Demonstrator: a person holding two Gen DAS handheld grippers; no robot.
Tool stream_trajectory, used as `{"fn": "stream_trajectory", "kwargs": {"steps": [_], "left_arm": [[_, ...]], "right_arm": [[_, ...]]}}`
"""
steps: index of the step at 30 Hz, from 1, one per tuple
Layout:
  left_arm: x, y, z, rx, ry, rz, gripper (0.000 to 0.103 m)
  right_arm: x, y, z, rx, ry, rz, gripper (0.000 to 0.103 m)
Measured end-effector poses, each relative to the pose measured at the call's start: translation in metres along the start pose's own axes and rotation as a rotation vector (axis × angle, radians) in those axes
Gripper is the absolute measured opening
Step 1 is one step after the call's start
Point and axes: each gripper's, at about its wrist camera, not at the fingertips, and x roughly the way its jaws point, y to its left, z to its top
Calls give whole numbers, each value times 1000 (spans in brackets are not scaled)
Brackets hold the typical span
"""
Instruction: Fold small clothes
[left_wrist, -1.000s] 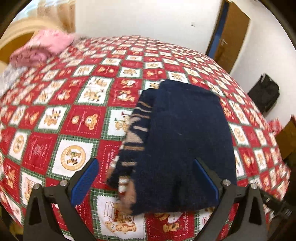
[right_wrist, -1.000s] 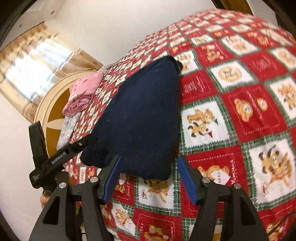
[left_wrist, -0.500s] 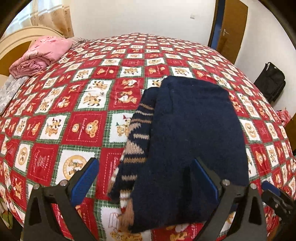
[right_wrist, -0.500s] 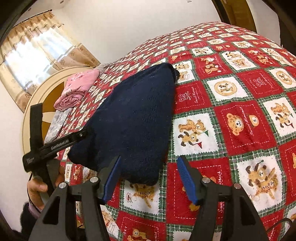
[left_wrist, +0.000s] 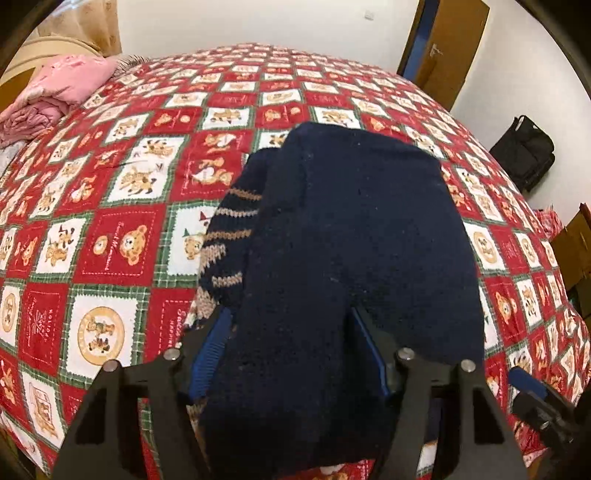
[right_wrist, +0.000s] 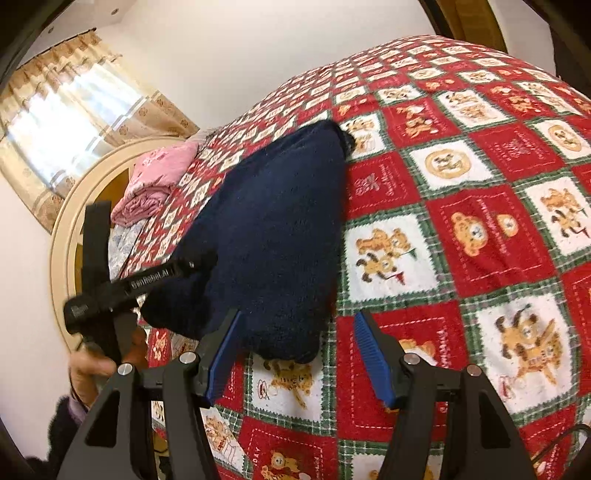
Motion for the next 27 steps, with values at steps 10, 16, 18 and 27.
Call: {"fn": "stream_trajectory", "kwargs": {"steps": [10, 16, 18, 27], "left_arm": [[-24, 5, 10, 61, -67, 33, 17], [-14, 21, 2, 20, -69, 35, 18], [-7, 23, 2, 20, -65, 39, 18], [-21, 30, 4, 0, -47, 3, 28]], "right_arm": [[2, 3, 4, 21, -1, -4, 63], [6, 15, 6, -28, -3, 2, 63], [17, 22, 5, -56, 17, -8, 63], [56, 33, -9, -84, 135, -7, 63]]}}
